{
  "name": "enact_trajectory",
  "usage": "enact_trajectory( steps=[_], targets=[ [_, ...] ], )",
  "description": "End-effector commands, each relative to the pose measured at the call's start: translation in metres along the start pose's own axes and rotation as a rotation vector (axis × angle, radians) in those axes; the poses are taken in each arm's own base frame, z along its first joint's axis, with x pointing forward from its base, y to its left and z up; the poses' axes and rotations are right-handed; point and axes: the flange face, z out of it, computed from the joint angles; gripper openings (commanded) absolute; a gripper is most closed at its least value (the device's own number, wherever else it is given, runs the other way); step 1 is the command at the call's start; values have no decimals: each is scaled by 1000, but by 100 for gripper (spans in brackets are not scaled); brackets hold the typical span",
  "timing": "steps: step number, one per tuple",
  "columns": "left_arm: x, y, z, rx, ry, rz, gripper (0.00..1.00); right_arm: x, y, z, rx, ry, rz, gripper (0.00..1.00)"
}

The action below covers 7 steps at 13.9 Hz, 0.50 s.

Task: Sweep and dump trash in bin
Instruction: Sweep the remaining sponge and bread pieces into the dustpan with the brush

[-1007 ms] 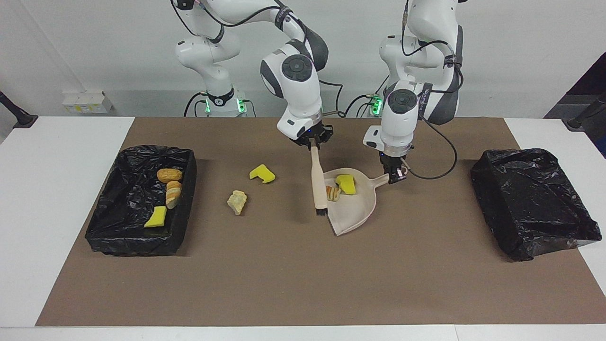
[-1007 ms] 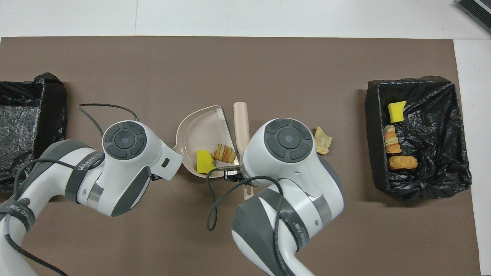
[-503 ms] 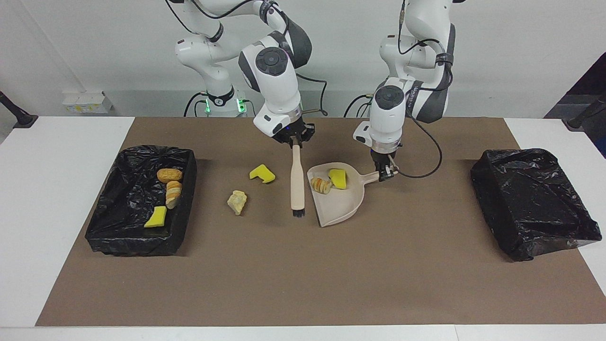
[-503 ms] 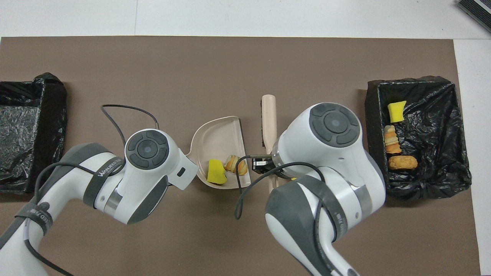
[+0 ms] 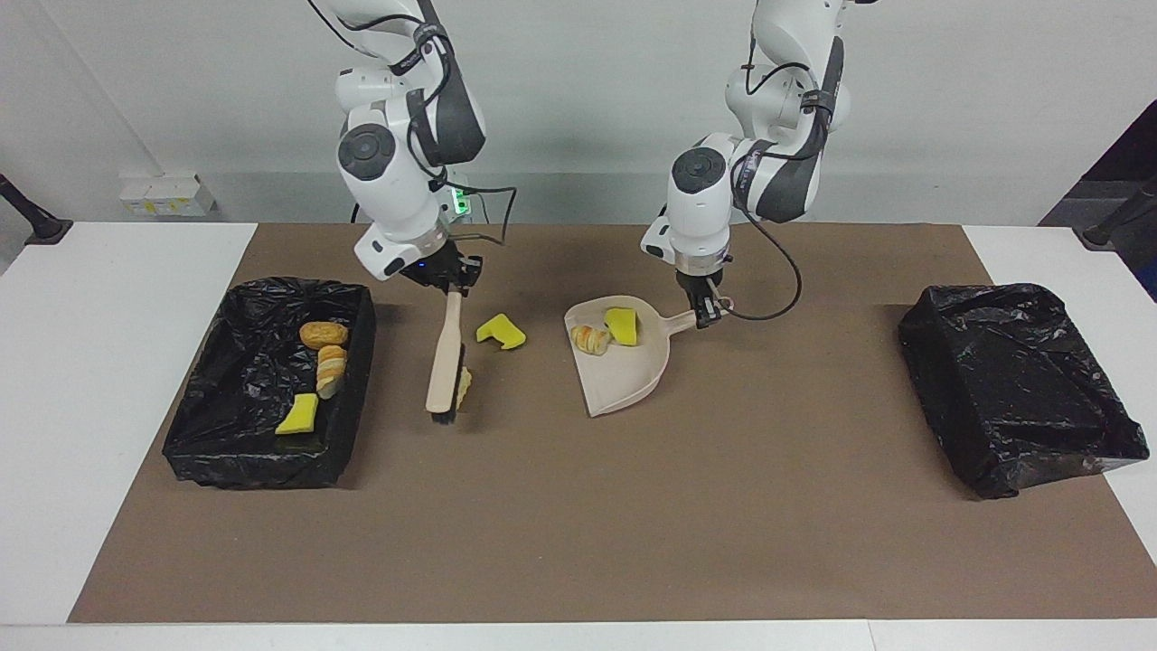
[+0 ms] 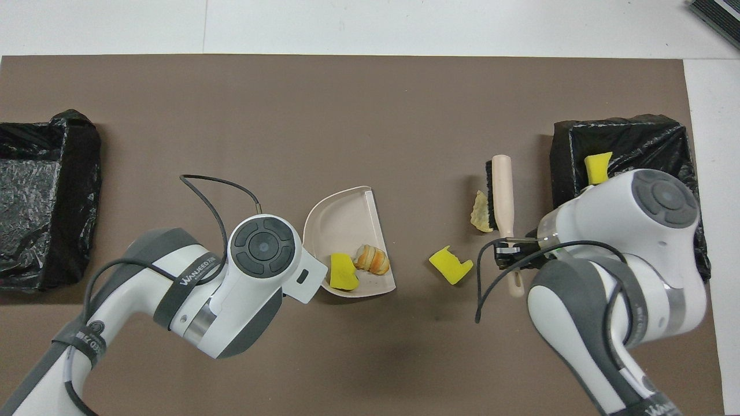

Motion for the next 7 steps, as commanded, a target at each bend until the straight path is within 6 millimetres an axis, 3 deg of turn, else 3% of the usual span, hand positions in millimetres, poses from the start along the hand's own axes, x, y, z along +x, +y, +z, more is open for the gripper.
enact_trajectory(
  steps=[1,2,5,7],
  targets=[
    [-1,12,-6,5,-28,-33,0,-7,21,4,-49,33,-44,0],
    [-2,13,-6,6,-28,-33,0,-8,24,7,-89,29,-58,0],
    [-4,17,-4,3,-32,-41,0,-27,25,60,-109,-21,-67,0],
    [-5,15,-2,3,-30,-45,0,-50,-6,75,-133,-50,-108,0]
  ],
)
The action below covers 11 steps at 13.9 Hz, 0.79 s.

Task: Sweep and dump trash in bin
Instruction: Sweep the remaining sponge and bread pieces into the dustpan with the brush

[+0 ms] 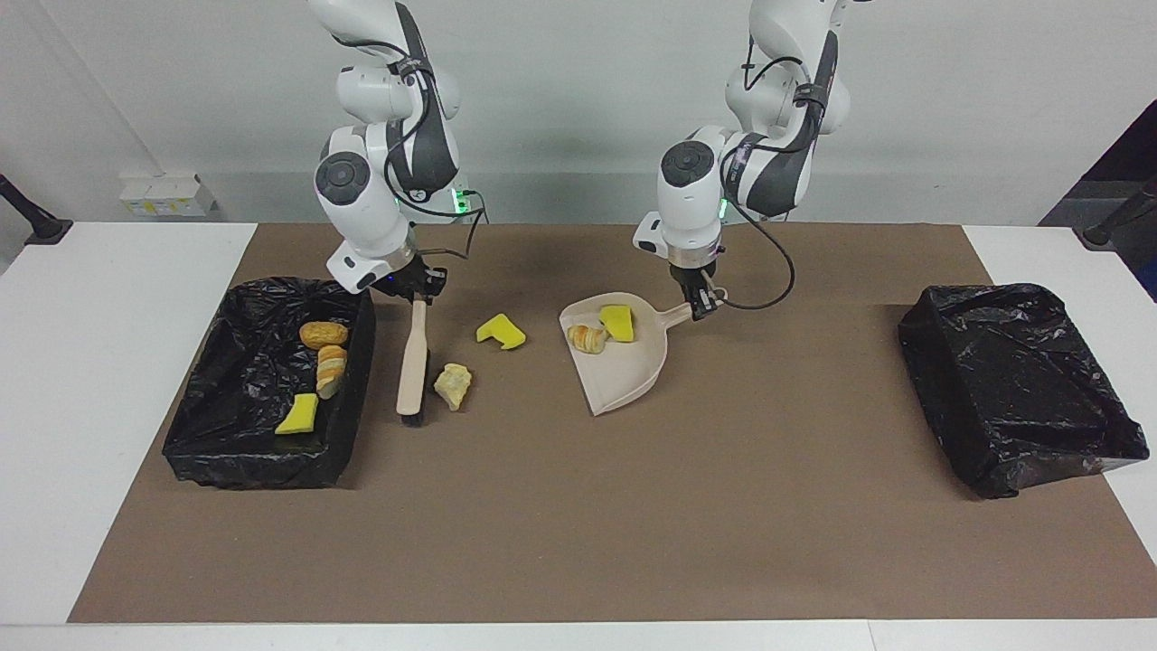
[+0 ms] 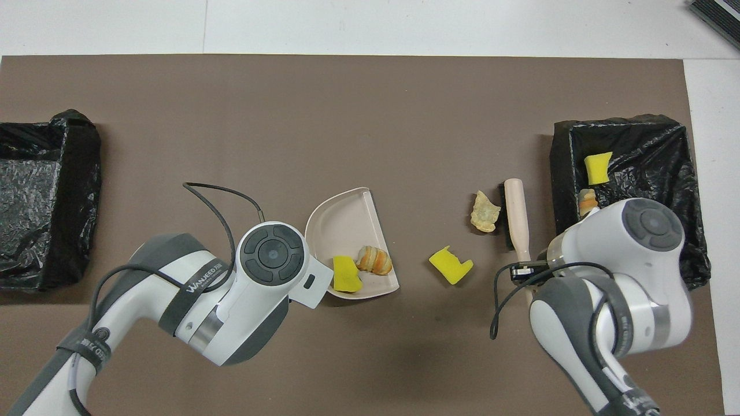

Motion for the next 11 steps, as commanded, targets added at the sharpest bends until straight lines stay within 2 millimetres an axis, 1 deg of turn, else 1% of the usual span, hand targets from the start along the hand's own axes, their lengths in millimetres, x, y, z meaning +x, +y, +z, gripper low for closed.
enact_trajectory(
  steps=[1,3,4,6,8,9,10,11],
  targets=[
    [-10,5,1,9,-16,-17,0,-35,-34,17,-41,-2,-38,0],
    [-11,5,3,12,-11,-17,0,-51,-71,25,-49,-15,-50,0],
    [-11,5,3,12,-10,-19,0,-56,-87,28,-53,-16,-35,0],
    [-11,4,4,17,-2,-20,0,-65,-129,33,6,-24,-20,0],
    [-16,-1,7,20,6,-29,0,-61,-162,30,63,-7,-16,0],
    [-16,-1,9,24,13,-26,0,-56,-178,26,80,-6,-6,0],
    [-16,-1,11,27,18,-21,0,-53,-199,20,99,-6,6,0],
    [-12,-1,17,25,19,-17,0,-53,-227,17,114,-7,9,0]
  ],
)
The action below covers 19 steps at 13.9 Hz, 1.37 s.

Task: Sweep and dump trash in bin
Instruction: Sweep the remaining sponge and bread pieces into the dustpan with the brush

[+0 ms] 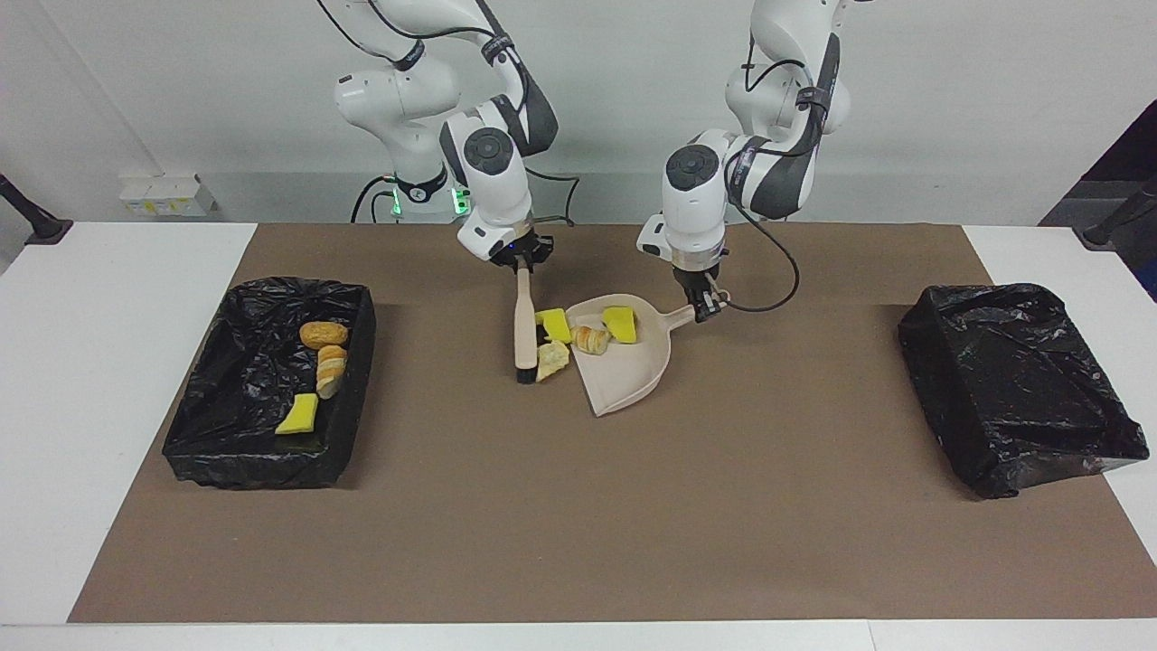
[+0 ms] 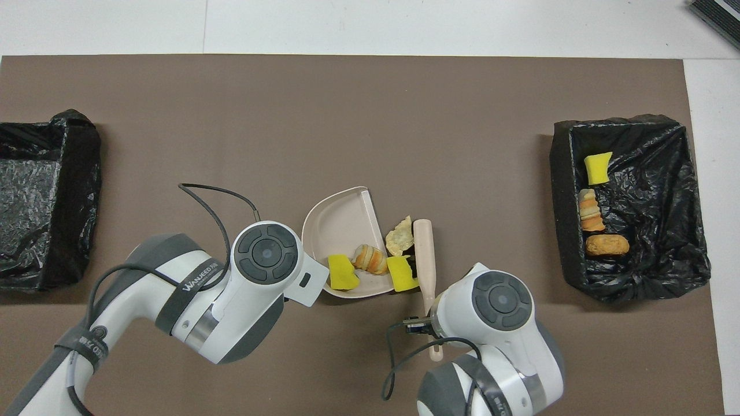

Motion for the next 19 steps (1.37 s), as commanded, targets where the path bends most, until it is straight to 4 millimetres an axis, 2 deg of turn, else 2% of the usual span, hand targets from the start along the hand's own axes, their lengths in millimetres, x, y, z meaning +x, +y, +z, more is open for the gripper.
enact_trajectory(
  steps=[1,2,6,8,10,12,14,17,19],
  targets=[
    [-5,2,10,33,27,1,0,17,-62,-3,56,-12,45,0],
    [-5,2,11,40,37,26,0,20,-76,-6,67,-4,64,0],
    [-8,-7,13,55,57,74,0,25,-107,-23,132,-1,90,0],
    [-7,-9,10,56,57,77,0,25,-112,-36,148,14,85,0],
    [-10,-15,14,49,52,75,0,28,-101,-57,164,41,93,0],
    [-19,-31,15,45,57,78,0,35,-83,-75,170,65,113,0],
    [-24,-45,15,40,68,67,0,30,-75,-86,153,59,102,0],
    [-45,-74,5,31,102,64,0,31,-47,-113,148,66,110,0],
    [-64,-94,-2,22,117,76,0,28,-15,-125,89,75,99,0]
  ],
)
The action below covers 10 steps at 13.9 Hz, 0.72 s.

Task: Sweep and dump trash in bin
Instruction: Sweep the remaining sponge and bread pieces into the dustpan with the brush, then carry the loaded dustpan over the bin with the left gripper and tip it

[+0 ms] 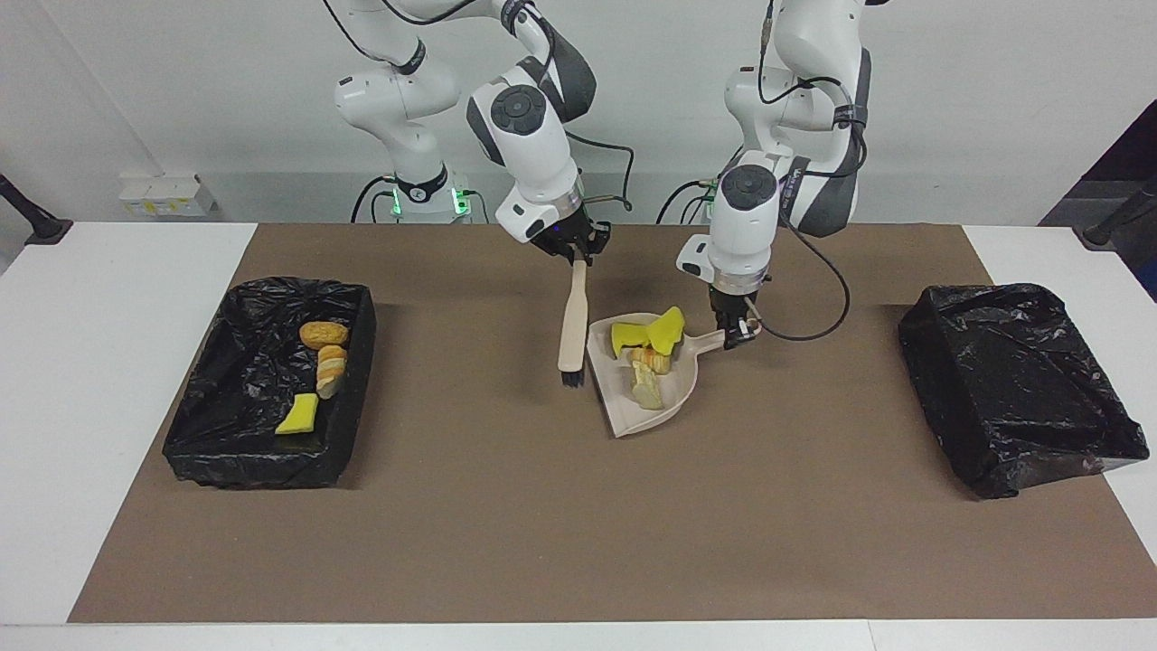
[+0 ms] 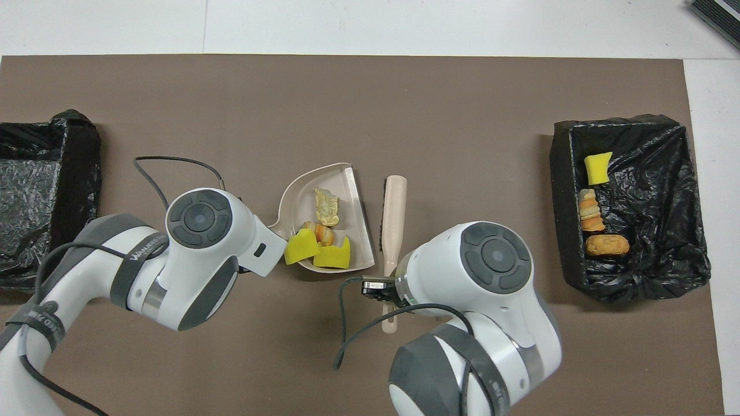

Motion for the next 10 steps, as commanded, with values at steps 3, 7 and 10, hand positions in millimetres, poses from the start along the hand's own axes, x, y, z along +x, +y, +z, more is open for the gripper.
enact_trajectory(
  steps=[3,7,10],
  targets=[
    [-46,-50,-32,-28,36,21,0,-6,94,-27,-97,30,-105,0],
    [-97,-92,-55,-60,58,49,0,-4,186,-12,-115,-7,-197,0],
    [-137,-116,-76,-62,65,55,0,-9,211,5,-124,-51,-193,0]
  ],
)
